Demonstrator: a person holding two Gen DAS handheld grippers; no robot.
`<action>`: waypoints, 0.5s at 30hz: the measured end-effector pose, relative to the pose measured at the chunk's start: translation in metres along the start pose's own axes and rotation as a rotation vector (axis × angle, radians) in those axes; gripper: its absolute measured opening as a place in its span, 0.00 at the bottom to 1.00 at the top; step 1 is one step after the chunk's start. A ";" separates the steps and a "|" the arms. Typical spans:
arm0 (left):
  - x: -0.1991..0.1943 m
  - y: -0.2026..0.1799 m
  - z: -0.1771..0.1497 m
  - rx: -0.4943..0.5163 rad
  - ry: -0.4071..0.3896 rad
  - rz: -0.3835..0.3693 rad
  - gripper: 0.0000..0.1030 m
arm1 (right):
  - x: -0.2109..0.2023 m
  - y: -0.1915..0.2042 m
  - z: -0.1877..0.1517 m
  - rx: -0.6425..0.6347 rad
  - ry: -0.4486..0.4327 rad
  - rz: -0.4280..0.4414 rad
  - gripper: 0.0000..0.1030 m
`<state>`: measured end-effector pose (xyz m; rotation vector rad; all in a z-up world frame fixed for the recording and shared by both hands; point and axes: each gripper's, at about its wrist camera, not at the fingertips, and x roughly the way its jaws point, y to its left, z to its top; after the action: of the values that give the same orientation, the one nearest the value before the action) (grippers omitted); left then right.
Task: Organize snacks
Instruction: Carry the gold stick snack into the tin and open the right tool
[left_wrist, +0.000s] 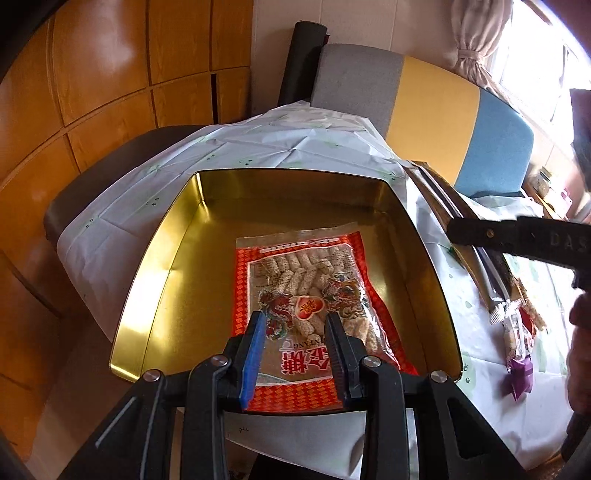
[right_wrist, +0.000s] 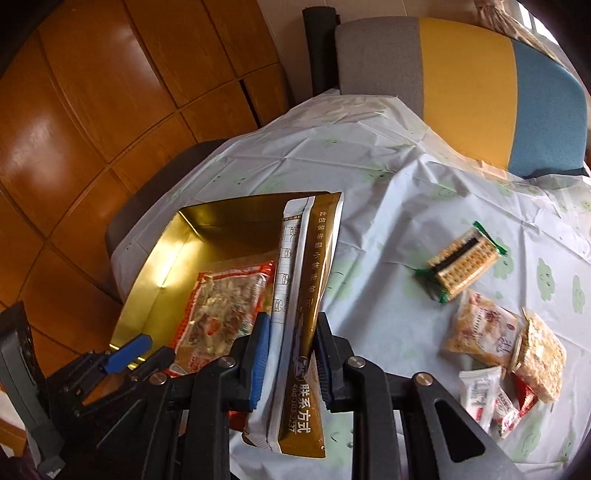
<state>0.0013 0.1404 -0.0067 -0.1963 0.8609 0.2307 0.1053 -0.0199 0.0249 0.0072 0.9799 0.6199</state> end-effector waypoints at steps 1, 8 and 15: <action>0.000 0.004 0.000 -0.010 -0.001 0.002 0.33 | 0.007 0.006 0.008 -0.008 0.001 0.001 0.23; 0.003 0.016 -0.003 -0.024 0.002 0.015 0.33 | 0.056 0.016 0.039 0.004 0.034 -0.014 0.38; 0.011 0.015 -0.005 -0.031 0.022 0.010 0.33 | 0.039 0.002 -0.003 -0.009 0.040 -0.050 0.38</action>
<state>0.0000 0.1548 -0.0194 -0.2236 0.8805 0.2517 0.1172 -0.0002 -0.0065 -0.0379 1.0131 0.5803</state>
